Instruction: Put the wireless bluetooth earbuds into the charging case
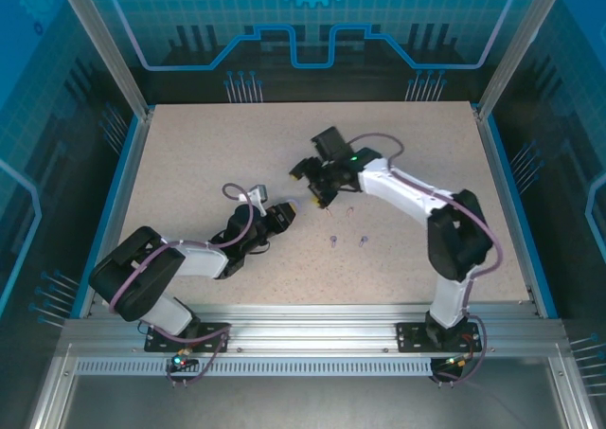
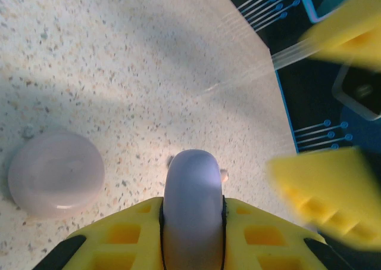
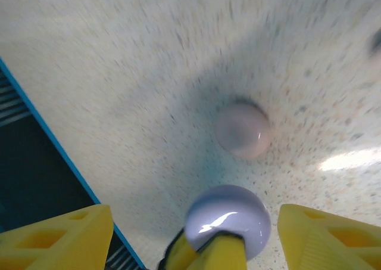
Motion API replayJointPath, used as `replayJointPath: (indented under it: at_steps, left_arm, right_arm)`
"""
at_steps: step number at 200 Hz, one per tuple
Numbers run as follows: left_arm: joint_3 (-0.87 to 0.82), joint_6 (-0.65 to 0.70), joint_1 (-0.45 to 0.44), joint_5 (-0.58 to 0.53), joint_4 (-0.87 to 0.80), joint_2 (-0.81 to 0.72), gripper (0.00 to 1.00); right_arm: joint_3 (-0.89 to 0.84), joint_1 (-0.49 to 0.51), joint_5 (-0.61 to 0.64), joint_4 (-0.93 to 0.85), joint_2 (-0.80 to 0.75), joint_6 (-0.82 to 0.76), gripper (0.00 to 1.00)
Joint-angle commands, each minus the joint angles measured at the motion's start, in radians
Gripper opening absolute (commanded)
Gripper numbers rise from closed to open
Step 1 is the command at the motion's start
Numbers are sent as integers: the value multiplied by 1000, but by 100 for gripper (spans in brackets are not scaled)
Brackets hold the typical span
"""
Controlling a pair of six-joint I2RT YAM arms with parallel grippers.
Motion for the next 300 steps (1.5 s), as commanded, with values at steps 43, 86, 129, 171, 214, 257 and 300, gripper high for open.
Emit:
replayJointPath:
  at_steps: [43, 86, 129, 171, 214, 257, 300]
  left_arm:
    - [117, 171, 62, 283, -226, -111, 10]
    - [192, 236, 197, 563, -356, -147, 11]
    - [257, 305, 237, 736, -486, -166, 11]
    - [241, 296, 237, 759, -471, -189, 11]
    - [240, 293, 237, 771, -475, -206, 11]
    - [242, 298, 237, 787, -481, -213, 10]
    - [244, 300, 237, 790, -475, -212, 8]
  right_arm:
    - [-124, -141, 198, -103, -291, -467, 82]
    - [-519, -157, 73, 287, -551, -805, 87]
    - [-741, -170, -215, 517, -651, -868, 88]
    - [-759, -160, -402, 670, -553, -814, 86]
    - [-673, -113, -415, 664, -429, -816, 84]
    - [-627, -74, -399, 670, -366, -810, 82]
    - [-602, -49, -383, 666, -334, -808, 81]
